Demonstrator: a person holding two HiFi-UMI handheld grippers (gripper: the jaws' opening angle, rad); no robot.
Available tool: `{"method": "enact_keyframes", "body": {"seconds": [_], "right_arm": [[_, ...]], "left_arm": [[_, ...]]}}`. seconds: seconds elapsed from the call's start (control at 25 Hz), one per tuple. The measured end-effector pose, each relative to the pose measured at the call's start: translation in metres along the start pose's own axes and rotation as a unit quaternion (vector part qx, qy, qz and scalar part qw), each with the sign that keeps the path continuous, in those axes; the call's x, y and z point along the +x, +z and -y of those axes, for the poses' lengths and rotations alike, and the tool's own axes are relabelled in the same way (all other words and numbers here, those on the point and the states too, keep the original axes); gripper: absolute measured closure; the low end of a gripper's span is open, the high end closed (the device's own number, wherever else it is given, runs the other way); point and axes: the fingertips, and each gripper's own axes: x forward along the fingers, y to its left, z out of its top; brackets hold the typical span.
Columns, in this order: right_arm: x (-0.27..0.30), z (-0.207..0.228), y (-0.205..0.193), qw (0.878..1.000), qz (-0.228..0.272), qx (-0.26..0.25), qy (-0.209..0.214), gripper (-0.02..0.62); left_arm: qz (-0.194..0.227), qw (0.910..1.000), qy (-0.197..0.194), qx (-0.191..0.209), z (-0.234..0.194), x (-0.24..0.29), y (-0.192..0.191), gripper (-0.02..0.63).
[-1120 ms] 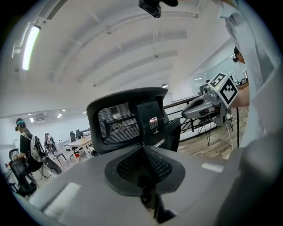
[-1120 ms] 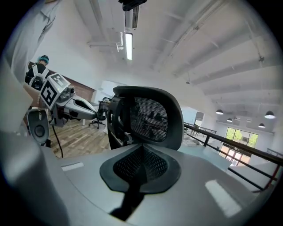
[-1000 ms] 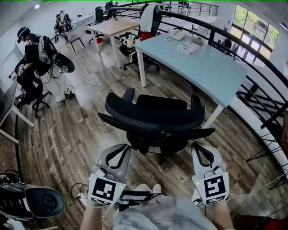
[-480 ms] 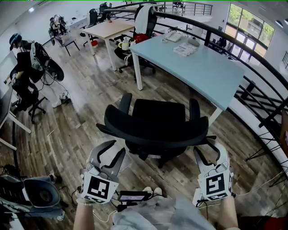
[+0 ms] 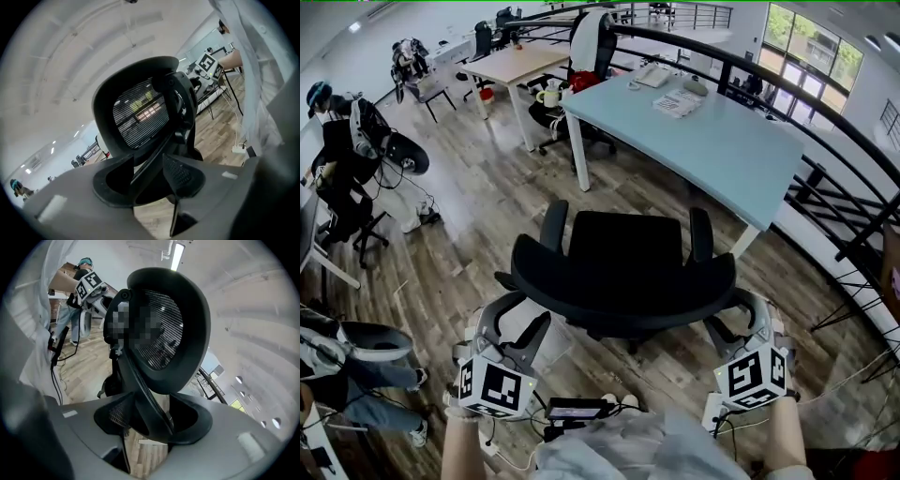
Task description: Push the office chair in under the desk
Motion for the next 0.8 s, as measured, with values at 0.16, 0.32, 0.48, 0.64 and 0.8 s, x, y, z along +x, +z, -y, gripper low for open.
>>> {"method": "enact_keyframes", "body": {"seconds": [0.16,0.32,0.48,0.64,0.8], "right_arm": [[0.004,-0.003,-0.001,0.999,-0.011,-0.009,0.042,0.371],[0.007,-0.005,-0.004,0.995,-0.036,-0.036,0.081,0.371],[0.014,-0.012,-0.010,0.990,-0.056,-0.057,0.115,0.371],[0.013,-0.007,-0.013,0.987,-0.071,-0.069,0.125,0.371],[0.015,-0.006,-0.021,0.985,-0.090,-0.074,0.131,0.371]], "left_arm": [[-0.011,0.9996,-0.025,0.010,0.001,0.007,-0.011,0.442],[-0.023,0.9985,-0.042,0.028,-0.002,0.011,-0.017,0.442],[-0.036,0.9961,-0.064,0.051,-0.002,0.018,-0.026,0.442],[-0.045,0.9942,-0.075,0.063,-0.008,0.025,-0.029,0.442],[-0.056,0.9909,-0.090,0.083,-0.006,0.031,-0.034,0.442]]}}
